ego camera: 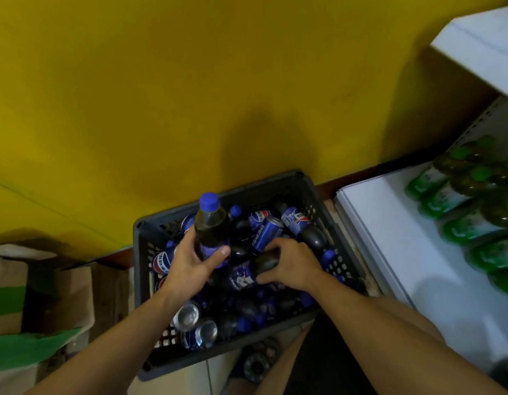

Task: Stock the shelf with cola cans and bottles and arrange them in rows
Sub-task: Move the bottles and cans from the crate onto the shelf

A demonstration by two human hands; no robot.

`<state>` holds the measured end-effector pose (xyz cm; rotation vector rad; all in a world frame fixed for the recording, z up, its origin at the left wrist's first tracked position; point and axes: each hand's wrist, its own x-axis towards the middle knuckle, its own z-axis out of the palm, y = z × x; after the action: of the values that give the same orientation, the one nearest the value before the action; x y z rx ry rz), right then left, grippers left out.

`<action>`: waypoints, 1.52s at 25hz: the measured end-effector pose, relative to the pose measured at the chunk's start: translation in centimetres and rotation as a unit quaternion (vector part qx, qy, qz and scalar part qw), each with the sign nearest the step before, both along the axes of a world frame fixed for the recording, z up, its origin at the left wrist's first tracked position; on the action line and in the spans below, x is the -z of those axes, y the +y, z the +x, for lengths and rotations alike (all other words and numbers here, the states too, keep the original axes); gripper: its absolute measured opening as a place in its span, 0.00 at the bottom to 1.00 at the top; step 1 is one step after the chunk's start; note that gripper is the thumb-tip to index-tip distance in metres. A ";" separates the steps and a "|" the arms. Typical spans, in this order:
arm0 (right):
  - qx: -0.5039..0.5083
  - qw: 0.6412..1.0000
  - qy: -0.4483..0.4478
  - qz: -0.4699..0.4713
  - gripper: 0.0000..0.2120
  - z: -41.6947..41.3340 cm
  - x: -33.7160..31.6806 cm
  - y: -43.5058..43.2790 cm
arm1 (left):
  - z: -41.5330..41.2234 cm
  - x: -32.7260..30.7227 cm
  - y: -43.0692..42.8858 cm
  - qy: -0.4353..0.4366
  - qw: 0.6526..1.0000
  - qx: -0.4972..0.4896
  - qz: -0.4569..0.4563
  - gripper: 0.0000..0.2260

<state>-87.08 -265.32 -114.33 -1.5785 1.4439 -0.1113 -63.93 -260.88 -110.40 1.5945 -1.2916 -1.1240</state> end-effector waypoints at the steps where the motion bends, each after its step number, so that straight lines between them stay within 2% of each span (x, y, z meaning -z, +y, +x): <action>1: 0.032 0.999 -0.011 -0.020 0.36 -0.8 -1.1 -0.1 | -0.1 -1.1 0.0 0.008 1.000 0.006 -0.007 0.25; 4: 0.157 0.981 -0.053 -0.105 0.36 -3.5 -5.4 -0.1 | -1.7 -4.7 -0.8 0.042 0.999 0.019 -0.023 0.26; 7: 0.240 0.950 -0.047 -0.194 0.36 -7.4 -12.2 -0.8 | -6.0 -9.9 -2.6 0.085 0.995 0.034 -0.032 0.19; 11: 0.331 0.881 -0.055 -0.333 0.35 -15.4 -21.9 -1.0 | -16.2 -17.7 -6.2 0.164 0.982 0.078 -0.049 0.18; 14: 0.391 0.819 -0.077 -0.413 0.33 -20.7 -27.4 0.1 | -24.0 -22.8 -8.8 0.188 0.968 0.122 -0.110 0.15; 18: 0.467 0.752 -0.076 -0.459 0.34 -27.9 -29.5 0.9 | -33.7 -27.0 -11.4 0.155 0.951 0.202 -0.174 0.16; 23: 0.553 0.708 -0.051 -0.435 0.30 -34.0 -27.0 -1.3 | -43.1 -27.6 -14.8 0.146 0.953 0.191 -0.187 0.22; 25: 0.555 0.711 -0.046 -0.429 0.29 -35.9 -25.7 -4.0 | -46.0 -27.3 -16.9 0.136 0.952 0.202 -0.185 0.24; 28: 0.522 0.761 0.020 -0.384 0.29 -38.4 -25.0 -8.4 | -50.8 -26.5 -21.0 0.109 0.943 0.221 -0.223 0.25; 30: 0.509 0.776 0.051 -0.370 0.29 -39.3 -25.6 -10.3 | -53.1 -26.0 -23.4 0.091 0.943 0.201 -0.251 0.27; 34: 0.509 0.773 0.032 -0.377 0.34 -41.5 -25.4 -13.6 | -57.0 -24.5 -28.0 0.071 0.938 0.182 -0.287 0.29; 38: 0.503 0.764 0.009 -0.404 0.31 -41.7 -24.9 -13.9 | -56.9 -21.9 -28.7 0.059 0.940 0.209 -0.263 0.35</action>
<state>-128.79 -279.25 -89.39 -1.1699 2.2881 -1.5268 -120.79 -289.58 -88.52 0.8693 -1.7211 -0.9827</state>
